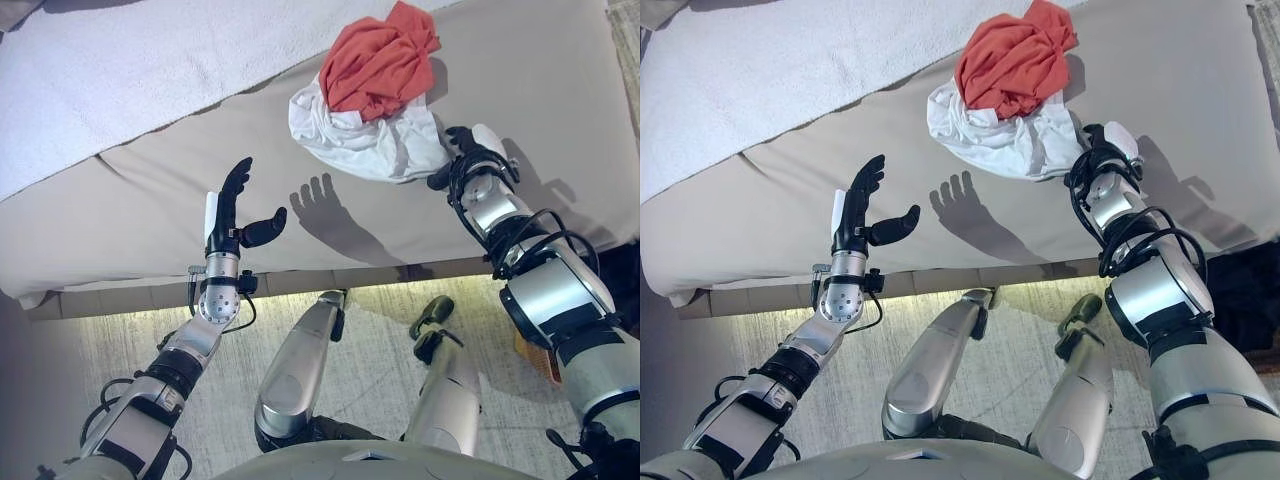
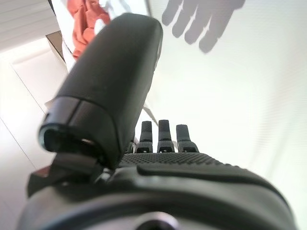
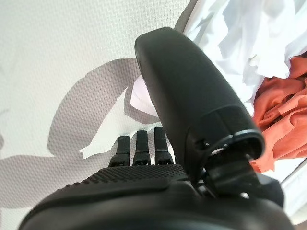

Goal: Pick up the clothes from the bed and place them into the basket

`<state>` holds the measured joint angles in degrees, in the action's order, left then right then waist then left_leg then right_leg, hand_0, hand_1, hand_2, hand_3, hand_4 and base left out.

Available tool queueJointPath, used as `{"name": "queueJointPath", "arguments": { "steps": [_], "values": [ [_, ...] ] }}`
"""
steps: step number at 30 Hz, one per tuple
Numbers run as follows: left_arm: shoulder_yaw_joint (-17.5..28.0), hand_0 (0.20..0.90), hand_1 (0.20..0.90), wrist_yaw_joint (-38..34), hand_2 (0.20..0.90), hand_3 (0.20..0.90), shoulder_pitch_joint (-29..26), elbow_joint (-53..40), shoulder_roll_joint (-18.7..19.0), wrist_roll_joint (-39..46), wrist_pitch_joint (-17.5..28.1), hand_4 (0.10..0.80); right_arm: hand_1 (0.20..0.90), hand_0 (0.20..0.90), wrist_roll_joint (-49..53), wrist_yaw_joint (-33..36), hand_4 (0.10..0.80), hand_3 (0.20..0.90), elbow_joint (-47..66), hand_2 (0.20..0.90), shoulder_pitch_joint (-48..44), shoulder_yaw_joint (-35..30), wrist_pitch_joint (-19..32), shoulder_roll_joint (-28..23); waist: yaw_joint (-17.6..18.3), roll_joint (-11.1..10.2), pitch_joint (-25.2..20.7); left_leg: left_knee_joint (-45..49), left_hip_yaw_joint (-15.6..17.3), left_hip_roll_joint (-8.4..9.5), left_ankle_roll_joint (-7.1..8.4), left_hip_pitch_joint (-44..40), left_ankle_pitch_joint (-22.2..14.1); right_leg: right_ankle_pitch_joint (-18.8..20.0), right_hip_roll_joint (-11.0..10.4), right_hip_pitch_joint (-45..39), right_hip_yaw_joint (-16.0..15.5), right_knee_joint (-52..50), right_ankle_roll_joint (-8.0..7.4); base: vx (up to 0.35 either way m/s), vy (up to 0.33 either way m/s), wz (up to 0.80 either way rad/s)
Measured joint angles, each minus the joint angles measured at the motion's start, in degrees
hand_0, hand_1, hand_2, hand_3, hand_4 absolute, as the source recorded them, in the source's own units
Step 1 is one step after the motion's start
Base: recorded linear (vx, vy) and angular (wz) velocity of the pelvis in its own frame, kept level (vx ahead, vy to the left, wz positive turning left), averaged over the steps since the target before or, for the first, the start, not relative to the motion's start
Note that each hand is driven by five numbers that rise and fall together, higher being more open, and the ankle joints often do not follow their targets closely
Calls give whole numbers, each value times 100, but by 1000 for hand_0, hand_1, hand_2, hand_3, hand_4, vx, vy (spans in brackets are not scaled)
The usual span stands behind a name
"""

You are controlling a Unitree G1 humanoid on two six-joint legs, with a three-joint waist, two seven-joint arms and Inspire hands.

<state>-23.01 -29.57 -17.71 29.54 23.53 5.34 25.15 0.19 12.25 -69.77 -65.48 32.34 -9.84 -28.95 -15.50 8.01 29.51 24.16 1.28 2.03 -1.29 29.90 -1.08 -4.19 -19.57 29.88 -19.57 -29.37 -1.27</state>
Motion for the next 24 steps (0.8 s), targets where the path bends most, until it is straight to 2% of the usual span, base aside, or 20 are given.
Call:
{"name": "queueJointPath", "arguments": {
  "steps": [5, 12, 13, 14, 15, 16, 20, 21, 22, 24],
  "values": [
    [-17, 900, 900, -4, 900, 900, 298, -185, 5, 171, -13, 800, 900, 900, 213, -18, 800, 900, -99, 900, -228, 5, 2, -37, -32, 4, 1, 427, -105, -5, 45, 401, -110, -62, -90, 326, 5, -389, -15, 1, -14, 6],
    [-14, 900, 900, 11, 900, 900, 469, -236, 12, 204, -29, 800, 900, 900, 556, -326, 800, 900, -98, 900, -257, 13, 163, 64, -193, 7, -1, 409, -268, 13, 50, 452, -114, -66, -104, 364, -29, -408, -20, 13, -53, 5],
    [-15, 900, 900, 17, 900, 900, 477, -239, 14, 204, -30, 800, 775, 775, 557, -409, 655, 755, -91, 775, -264, 17, 235, 93, -244, 7, -2, 348, -290, 4, 51, 441, -113, -66, -80, 349, -66, -339, -21, 26, -46, 1],
    [-16, 900, 900, 23, 900, 900, 482, -238, 15, 203, -30, 800, 681, 681, 557, -452, 545, 645, -77, 681, -265, 20, 289, 132, -286, 7, -2, 283, -316, -1, 50, 424, -113, -66, -70, 331, -114, -295, -22, 27, -62, -2],
    [-16, 900, 900, 28, 900, 900, 483, -238, 17, 203, -30, 800, 359, 359, 557, -501, 169, 269, -79, 359, -264, 33, 303, 180, -303, 7, -1, 244, -327, -2, 50, 385, -113, -66, -77, 299, -140, -302, -21, 24, -67, 1],
    [-15, 900, 900, 29, 900, 900, 494, -238, 22, 203, -30, 800, 300, 300, 554, -529, 100, 200, -81, 300, -264, 72, 303, 242, -308, 7, -2, 243, -338, -2, 51, 331, -112, -66, -84, 254, -140, -323, -21, 15, -51, 5],
    [-16, 900, 900, 27, 900, 900, 595, -352, 53, 204, -30, 800, 300, 300, 554, -698, 100, 200, 42, 300, -285, 125, 500, 515, -340, 7, -3, 88, -409, -15, 50, 129, -113, -66, -37, 53, -229, -252, -25, 13, -42, -2],
    [-31, 900, 900, 49, 900, 900, 616, -393, 76, 204, -32, 800, 300, 300, 555, -747, 100, 200, 38, 300, -303, 124, 509, 579, -354, 7, -3, 78, -406, -12, 50, 113, -111, -109, -73, 110, -208, -549, -9, 23, -58, 28],
    [-35, 900, 900, 82, 900, 900, 539, -431, 99, 203, -31, 800, 300, 300, 554, -748, 100, 200, 17, 300, -303, 124, 505, 635, -346, 6, -3, 159, -401, 28, 55, 122, -109, -406, -151, 28, -135, -802, 111, 21, -45, 37],
    [-23, 900, 900, 67, 900, 900, 498, -491, 141, 215, -27, 800, 300, 300, 552, -724, 100, 200, 23, 300, -387, 121, 519, 729, -437, 4, -4, 162, -417, 36, 83, 115, -105, -499, -148, 45, -183, -718, 108, 25, -33, 11]
  ]
}}
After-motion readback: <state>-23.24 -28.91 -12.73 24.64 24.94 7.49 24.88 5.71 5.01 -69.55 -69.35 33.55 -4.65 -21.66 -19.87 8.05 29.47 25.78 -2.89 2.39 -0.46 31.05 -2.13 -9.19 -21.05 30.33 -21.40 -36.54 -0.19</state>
